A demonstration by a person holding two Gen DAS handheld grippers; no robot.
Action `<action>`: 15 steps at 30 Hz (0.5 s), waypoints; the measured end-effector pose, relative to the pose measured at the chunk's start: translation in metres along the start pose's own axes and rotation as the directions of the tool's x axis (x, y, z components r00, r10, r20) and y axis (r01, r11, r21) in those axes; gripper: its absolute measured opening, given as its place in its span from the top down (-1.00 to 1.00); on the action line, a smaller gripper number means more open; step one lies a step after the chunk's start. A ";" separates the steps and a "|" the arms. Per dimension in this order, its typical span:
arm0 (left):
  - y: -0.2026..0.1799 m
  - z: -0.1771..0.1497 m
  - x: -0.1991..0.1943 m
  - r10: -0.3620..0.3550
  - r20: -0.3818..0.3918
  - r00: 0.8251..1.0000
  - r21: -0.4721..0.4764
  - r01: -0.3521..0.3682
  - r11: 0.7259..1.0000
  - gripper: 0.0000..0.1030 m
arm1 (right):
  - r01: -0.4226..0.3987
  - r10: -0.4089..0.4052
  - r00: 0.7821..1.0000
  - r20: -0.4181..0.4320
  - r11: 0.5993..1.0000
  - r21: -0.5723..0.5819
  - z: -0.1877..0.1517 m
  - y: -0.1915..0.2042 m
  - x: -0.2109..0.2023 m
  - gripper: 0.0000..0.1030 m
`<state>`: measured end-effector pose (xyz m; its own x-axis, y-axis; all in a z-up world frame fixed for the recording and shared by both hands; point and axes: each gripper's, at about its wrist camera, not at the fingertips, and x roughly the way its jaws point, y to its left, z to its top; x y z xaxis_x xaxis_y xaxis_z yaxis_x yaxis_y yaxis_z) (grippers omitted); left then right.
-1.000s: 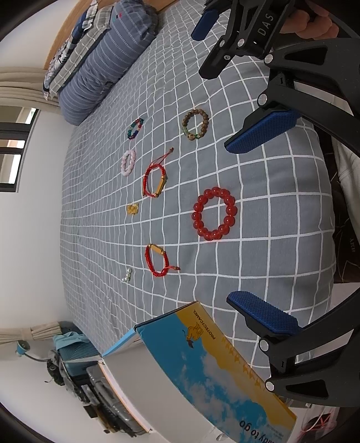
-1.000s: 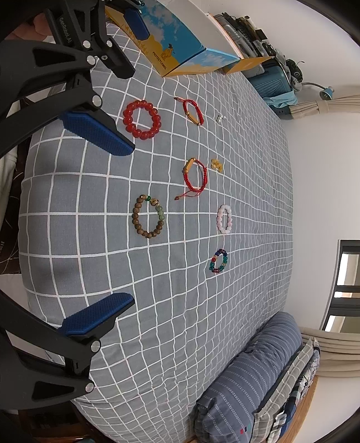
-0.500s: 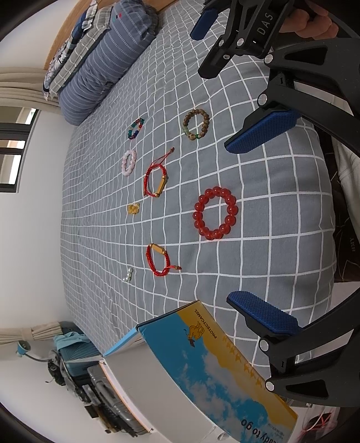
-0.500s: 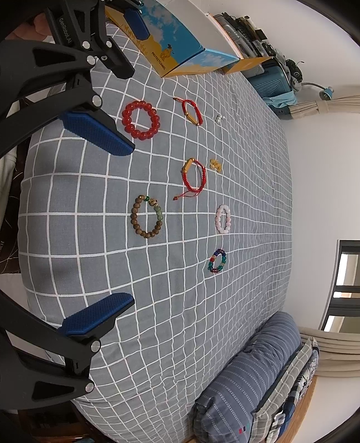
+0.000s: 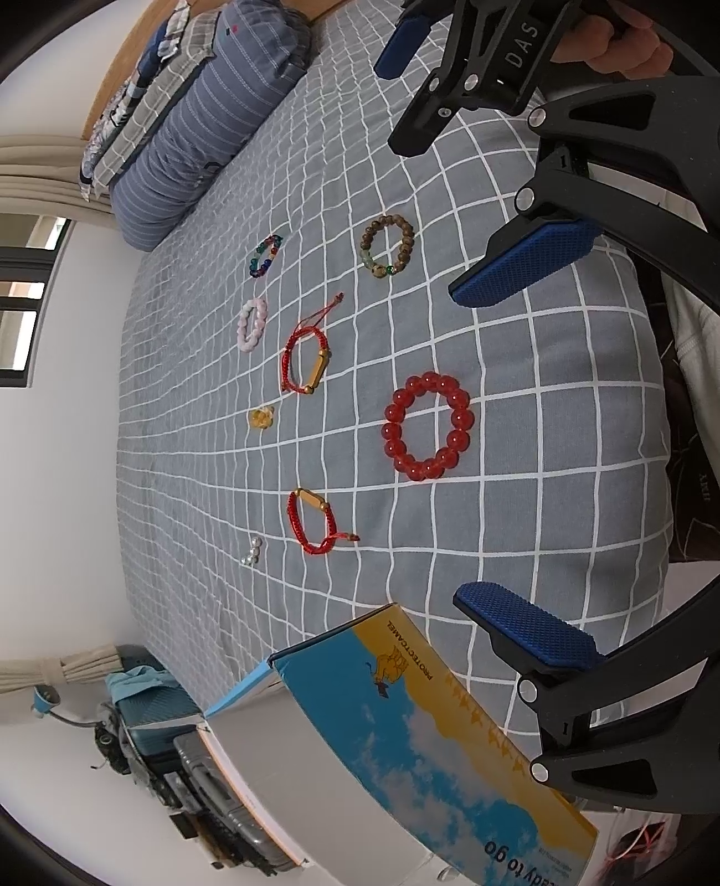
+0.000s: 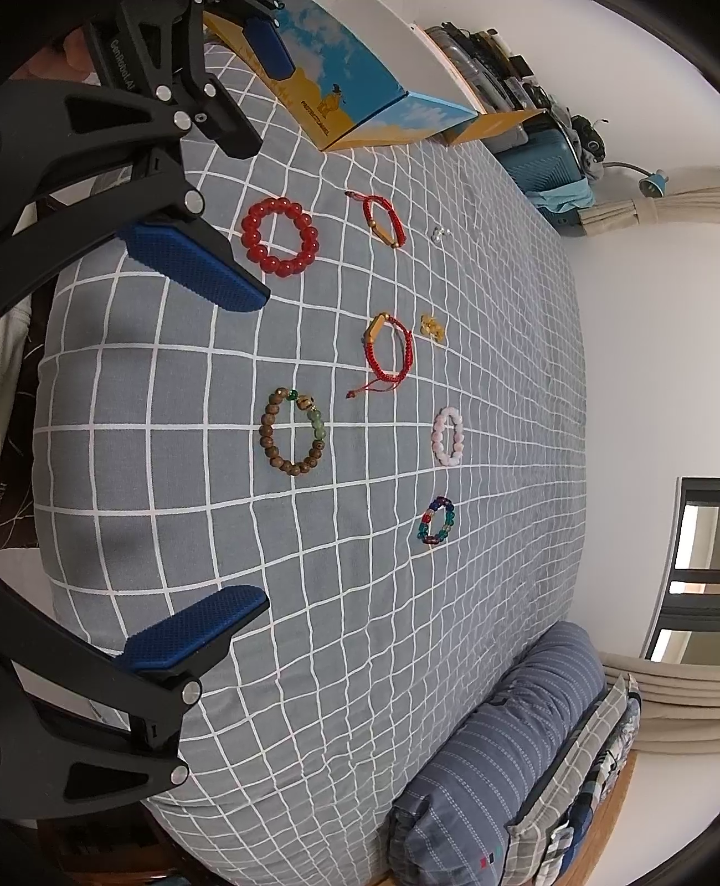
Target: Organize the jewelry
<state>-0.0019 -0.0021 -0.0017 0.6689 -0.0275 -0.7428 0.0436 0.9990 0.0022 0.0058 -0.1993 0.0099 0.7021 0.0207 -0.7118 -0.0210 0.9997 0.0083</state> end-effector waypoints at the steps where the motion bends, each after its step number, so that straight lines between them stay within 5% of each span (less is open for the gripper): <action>1: 0.000 0.001 0.002 0.000 -0.003 1.000 0.000 0.000 1.000 -0.89 | -0.001 0.001 1.000 -0.002 1.000 0.001 0.000 0.000 0.001 -0.85; 8: 0.001 0.026 0.022 0.018 0.000 1.000 0.021 -0.018 1.000 -0.89 | 0.014 -0.014 1.000 -0.012 1.000 0.005 0.020 -0.007 0.017 -0.85; 15: 0.001 0.089 0.073 0.019 0.001 1.000 0.048 -0.019 0.999 -0.89 | 0.042 -0.042 0.999 -0.007 0.999 -0.012 0.074 -0.022 0.055 -0.85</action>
<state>0.1133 -0.0061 0.0036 0.6706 -0.0089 -0.7417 0.0667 0.9966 0.0483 0.0971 -0.2197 0.0225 0.6972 -0.0214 -0.7166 0.0002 0.9996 -0.0296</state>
